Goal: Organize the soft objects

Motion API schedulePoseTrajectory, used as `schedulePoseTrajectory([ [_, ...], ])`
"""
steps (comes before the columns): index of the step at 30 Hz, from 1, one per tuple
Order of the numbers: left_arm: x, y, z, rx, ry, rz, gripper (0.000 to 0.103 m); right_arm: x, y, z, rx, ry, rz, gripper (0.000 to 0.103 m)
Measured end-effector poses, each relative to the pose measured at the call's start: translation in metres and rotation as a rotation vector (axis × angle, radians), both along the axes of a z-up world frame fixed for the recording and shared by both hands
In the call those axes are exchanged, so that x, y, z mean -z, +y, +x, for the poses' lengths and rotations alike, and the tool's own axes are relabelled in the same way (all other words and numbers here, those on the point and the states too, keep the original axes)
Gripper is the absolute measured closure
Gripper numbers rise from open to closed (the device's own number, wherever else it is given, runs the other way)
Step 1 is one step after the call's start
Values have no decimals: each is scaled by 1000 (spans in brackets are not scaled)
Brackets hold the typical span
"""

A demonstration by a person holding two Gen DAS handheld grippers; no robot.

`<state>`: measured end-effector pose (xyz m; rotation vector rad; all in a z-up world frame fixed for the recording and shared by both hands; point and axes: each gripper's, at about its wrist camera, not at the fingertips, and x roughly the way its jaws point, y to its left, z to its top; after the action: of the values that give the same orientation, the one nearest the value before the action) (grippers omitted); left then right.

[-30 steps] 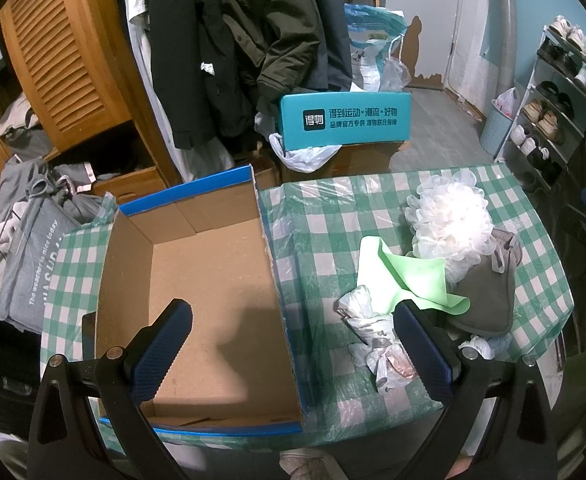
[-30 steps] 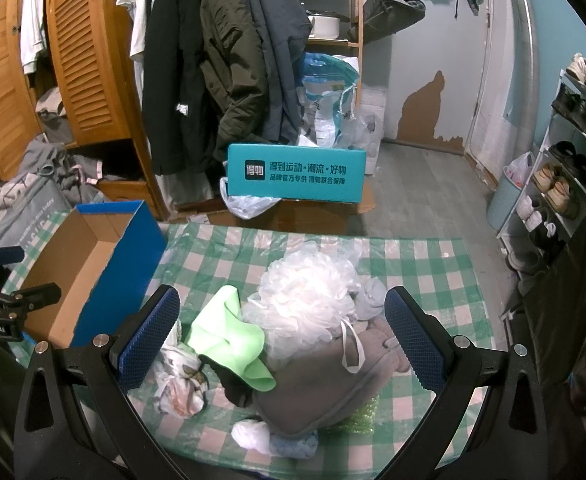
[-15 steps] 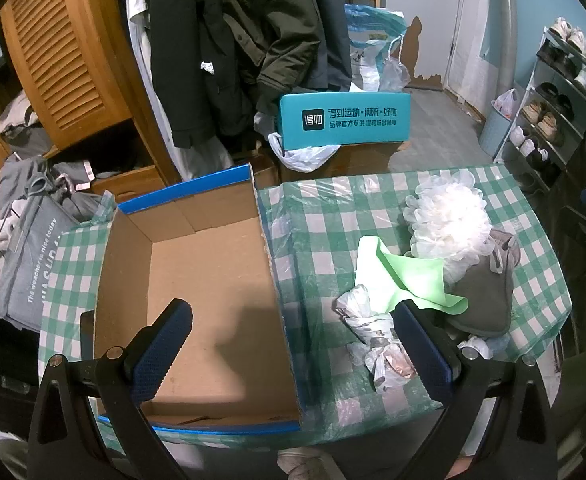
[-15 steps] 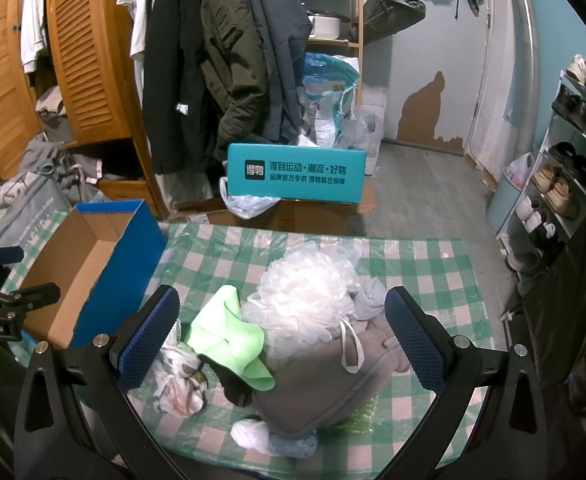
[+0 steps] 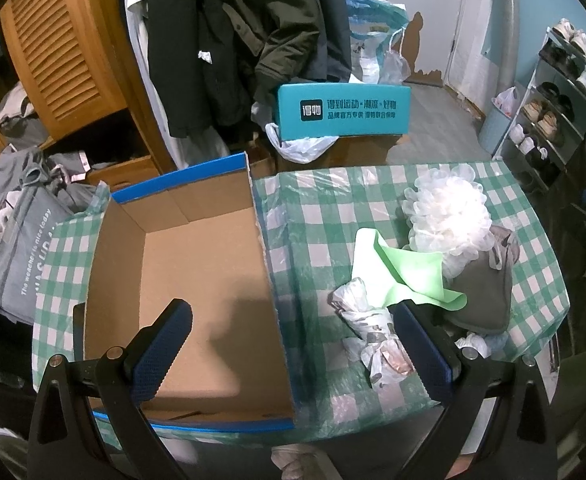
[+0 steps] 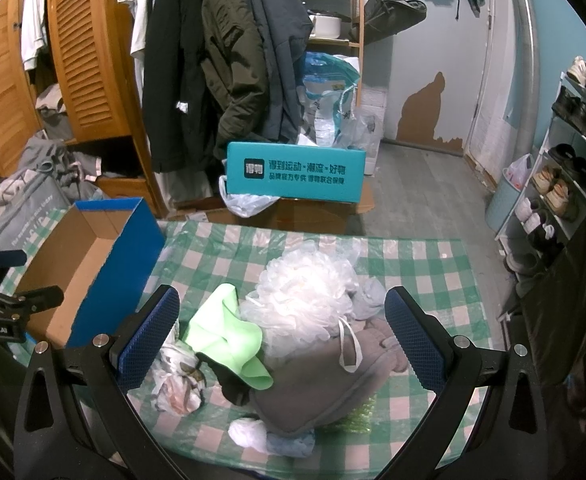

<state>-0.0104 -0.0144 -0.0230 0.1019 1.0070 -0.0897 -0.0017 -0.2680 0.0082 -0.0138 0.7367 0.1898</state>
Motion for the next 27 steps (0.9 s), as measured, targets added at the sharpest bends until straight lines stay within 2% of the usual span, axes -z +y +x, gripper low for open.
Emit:
schedulePoseTrajectory([
  [15,25,-20,13,35,104,34,1,9,-15,-1,-3,15,-24,2],
  [22,36,-34,17,48,136,55,1,26,-7,7,-6,71,-24,2],
  [27,51,-46,24,54,187,56,1,33,-12,24,4,124,-17,2],
])
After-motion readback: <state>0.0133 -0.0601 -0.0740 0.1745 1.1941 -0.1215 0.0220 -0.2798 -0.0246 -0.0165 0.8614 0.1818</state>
